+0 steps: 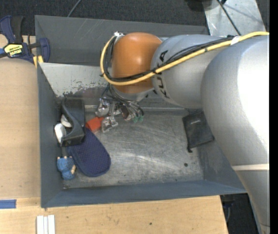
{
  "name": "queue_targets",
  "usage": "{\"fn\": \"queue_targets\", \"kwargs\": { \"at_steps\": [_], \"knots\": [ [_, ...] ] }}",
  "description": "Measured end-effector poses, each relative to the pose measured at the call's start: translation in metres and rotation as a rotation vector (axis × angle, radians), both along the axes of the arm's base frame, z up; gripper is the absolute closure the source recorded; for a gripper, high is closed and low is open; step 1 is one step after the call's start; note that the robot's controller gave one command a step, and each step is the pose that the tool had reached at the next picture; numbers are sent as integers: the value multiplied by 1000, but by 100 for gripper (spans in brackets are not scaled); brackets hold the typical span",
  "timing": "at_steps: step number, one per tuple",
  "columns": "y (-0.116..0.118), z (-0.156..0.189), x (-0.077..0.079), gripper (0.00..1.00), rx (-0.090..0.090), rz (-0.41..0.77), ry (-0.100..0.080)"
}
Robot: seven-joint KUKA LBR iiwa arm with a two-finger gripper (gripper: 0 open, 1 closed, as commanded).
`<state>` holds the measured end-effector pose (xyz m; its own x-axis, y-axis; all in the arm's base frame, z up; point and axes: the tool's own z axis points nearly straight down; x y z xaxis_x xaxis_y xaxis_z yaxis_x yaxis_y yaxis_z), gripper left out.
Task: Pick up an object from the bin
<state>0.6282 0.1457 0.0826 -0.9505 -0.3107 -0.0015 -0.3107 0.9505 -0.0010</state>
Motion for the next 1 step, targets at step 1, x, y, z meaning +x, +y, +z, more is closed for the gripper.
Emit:
{"fn": "queue_targets", "kwargs": {
  "at_steps": [1],
  "knots": [
    [16,185,0,100,4,7,-12]
  ]
}}
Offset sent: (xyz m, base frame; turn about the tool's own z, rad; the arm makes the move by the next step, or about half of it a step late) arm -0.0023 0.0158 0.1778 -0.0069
